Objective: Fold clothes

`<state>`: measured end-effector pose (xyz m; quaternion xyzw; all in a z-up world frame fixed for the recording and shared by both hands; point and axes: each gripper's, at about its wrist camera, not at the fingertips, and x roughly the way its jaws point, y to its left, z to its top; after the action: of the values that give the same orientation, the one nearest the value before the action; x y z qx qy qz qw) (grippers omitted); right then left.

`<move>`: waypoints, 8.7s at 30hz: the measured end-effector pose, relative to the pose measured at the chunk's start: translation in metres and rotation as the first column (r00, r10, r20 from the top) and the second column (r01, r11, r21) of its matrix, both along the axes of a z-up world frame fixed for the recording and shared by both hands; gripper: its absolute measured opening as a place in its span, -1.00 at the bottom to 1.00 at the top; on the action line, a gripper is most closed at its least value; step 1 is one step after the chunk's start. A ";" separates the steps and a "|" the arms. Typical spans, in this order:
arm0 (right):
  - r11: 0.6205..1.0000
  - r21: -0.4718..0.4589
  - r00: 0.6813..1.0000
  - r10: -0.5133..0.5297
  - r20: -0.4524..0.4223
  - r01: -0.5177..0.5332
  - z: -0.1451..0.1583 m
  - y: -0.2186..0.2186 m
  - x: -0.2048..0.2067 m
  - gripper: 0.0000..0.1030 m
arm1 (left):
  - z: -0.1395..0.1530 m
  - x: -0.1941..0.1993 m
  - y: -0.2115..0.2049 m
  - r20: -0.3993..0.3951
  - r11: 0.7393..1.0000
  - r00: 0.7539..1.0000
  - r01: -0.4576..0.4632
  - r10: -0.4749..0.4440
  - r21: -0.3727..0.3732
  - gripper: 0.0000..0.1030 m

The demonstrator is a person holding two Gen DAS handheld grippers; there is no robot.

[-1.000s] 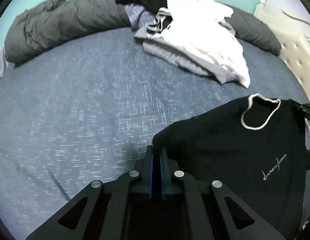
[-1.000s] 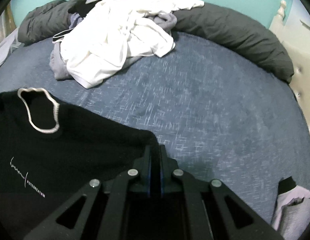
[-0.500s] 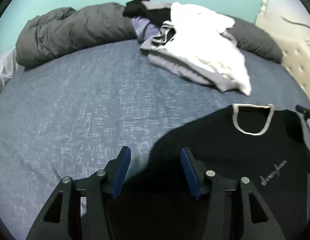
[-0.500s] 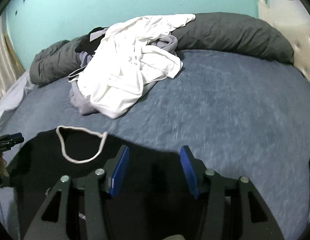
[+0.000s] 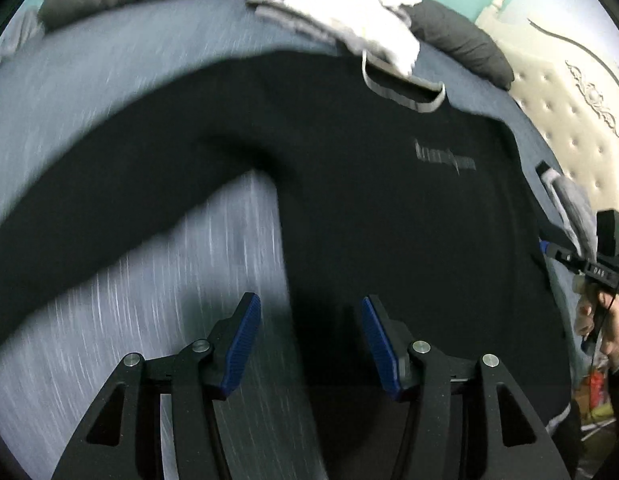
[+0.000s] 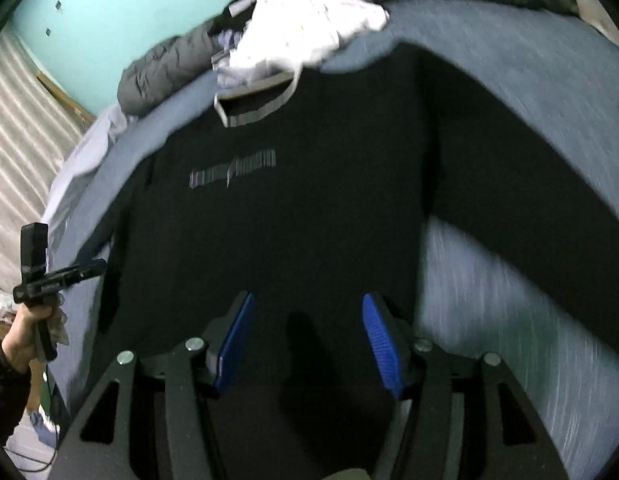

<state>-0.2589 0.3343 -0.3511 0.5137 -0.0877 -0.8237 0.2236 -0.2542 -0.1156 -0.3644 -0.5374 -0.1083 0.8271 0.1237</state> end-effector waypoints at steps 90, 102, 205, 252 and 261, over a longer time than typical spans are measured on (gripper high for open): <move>0.985 0.006 0.961 -0.170 0.220 0.173 -0.003 0.094 0.208 -0.86 | -0.001 0.226 0.020 0.168 0.971 0.984 0.020 -0.061 0.239 -0.93; 0.989 0.025 0.956 -0.150 0.252 0.149 -0.006 0.088 0.205 -0.81 | -0.018 0.226 0.018 0.227 0.975 0.973 0.001 -0.053 0.221 -0.87; 0.541 -0.203 0.555 -0.832 0.013 0.816 -0.004 0.269 0.037 -0.88 | 0.030 0.160 0.032 0.041 0.991 0.998 -0.041 0.036 0.131 0.04; 0.981 -0.026 0.928 0.171 -0.332 -0.190 0.193 -0.100 0.020 -0.90 | 0.066 0.202 0.009 -0.039 0.985 0.996 -0.078 0.085 0.155 0.15; 0.951 0.090 0.940 0.305 -0.150 -0.294 0.073 -0.213 0.074 -0.89 | 0.073 0.215 0.005 -0.056 0.987 0.995 -0.078 0.087 0.142 0.16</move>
<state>-0.1847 0.1216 -0.2785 0.4596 0.0373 -0.8214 0.3357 -0.0388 -0.1103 -0.2919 -0.4964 -0.1844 0.8382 0.1300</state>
